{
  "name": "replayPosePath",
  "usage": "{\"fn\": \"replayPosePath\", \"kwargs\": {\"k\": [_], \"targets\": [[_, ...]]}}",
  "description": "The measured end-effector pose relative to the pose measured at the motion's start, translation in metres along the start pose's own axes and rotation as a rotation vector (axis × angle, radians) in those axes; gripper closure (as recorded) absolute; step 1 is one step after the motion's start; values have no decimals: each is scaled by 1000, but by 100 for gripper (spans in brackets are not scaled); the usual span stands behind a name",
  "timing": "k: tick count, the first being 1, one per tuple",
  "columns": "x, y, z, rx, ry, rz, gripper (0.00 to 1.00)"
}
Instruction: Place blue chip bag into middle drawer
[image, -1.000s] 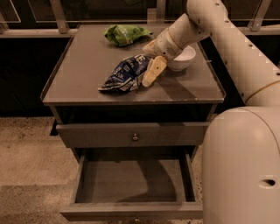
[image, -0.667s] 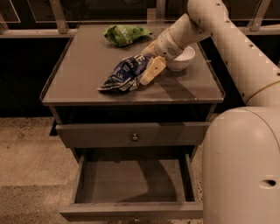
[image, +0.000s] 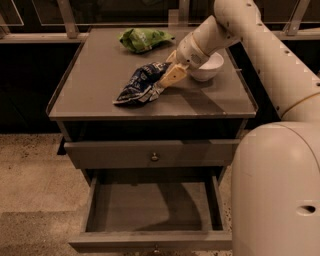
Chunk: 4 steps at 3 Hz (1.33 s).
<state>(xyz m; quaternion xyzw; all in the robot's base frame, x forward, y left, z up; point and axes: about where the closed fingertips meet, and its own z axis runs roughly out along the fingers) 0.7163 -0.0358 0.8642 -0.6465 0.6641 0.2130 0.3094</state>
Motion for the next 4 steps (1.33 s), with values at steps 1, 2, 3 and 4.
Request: {"fn": "replayPosePath", "kwargs": {"k": [1,2,3,4], "targets": [[0,0,0,0,0,0,88],[0,0,0,0,0,0,100],[4,15,-4,-9,-14,6,100],[0,40,-54,109,-31,28,100]]}}
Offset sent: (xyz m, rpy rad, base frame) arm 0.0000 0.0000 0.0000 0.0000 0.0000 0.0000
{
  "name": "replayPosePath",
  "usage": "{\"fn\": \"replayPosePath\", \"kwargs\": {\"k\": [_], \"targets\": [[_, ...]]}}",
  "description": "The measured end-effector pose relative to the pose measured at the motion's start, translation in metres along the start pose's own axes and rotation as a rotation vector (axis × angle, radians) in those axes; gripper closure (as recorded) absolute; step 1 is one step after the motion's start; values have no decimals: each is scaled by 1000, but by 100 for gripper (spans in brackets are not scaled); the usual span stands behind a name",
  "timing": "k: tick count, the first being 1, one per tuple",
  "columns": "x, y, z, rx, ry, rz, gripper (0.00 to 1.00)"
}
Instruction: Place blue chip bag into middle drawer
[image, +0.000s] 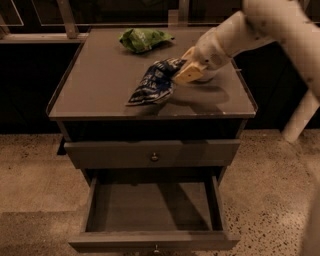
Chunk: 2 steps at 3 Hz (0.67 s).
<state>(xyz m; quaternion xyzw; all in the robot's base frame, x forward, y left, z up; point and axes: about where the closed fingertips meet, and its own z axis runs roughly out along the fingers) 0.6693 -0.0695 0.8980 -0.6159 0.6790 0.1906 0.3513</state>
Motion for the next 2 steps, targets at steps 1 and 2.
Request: {"fn": "replayPosePath", "kwargs": {"k": [1,2], "targets": [[-40,36,-68,187,-35,-23,100],[-65,82,-112,341,-42,-17,100]]}}
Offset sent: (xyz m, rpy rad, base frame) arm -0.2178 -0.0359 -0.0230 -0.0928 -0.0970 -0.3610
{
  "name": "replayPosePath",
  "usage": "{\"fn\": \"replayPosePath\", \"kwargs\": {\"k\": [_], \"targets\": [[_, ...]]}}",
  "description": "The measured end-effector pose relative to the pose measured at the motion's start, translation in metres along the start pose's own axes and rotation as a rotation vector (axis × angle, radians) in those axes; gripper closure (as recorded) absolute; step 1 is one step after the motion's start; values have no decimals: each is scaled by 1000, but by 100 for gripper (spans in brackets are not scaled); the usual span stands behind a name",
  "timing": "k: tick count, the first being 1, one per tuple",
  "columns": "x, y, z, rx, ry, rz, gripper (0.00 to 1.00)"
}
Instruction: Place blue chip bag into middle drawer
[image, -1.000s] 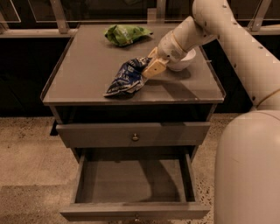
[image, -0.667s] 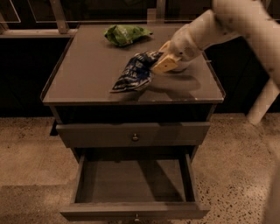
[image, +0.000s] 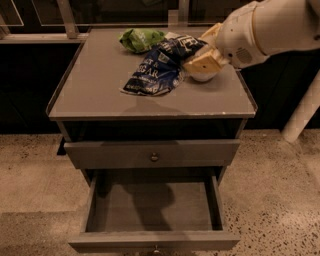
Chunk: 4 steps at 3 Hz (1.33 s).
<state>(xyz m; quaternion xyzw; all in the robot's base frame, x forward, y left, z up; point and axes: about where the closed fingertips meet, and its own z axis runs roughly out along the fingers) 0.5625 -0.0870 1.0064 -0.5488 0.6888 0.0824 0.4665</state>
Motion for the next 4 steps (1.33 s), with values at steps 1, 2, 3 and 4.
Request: {"fn": "replayPosePath", "kwargs": {"k": [1,2,3,4], "targets": [[36,14,-14,33,58,40,100],[37,14,-13,30,59,41,100],[60,33,-12,43,61,120,100],[105,68,-11,93,59,290,100]]}}
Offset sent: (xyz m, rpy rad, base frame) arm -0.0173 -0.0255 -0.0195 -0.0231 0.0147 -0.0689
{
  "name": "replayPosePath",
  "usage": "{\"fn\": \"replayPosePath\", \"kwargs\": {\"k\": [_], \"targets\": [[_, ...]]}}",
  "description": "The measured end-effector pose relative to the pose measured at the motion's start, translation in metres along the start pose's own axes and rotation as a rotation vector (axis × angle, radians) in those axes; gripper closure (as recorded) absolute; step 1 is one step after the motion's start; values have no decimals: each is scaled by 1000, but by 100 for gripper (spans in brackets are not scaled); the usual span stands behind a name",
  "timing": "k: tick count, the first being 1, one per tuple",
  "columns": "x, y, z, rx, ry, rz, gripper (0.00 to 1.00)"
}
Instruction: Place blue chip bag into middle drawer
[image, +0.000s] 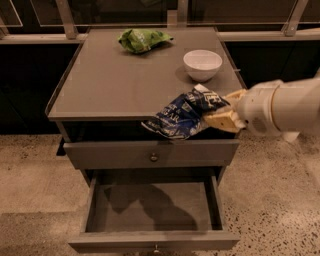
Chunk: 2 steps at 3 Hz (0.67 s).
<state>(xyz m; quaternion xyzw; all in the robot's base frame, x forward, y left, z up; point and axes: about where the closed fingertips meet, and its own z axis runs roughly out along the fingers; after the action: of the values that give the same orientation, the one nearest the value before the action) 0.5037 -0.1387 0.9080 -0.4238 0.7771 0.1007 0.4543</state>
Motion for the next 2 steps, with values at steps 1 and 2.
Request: {"fn": "replayPosePath", "kwargs": {"k": [1,2], "targets": [[59,20,12,16,15,135,100],[99,31,23,13,51,235,100]]}}
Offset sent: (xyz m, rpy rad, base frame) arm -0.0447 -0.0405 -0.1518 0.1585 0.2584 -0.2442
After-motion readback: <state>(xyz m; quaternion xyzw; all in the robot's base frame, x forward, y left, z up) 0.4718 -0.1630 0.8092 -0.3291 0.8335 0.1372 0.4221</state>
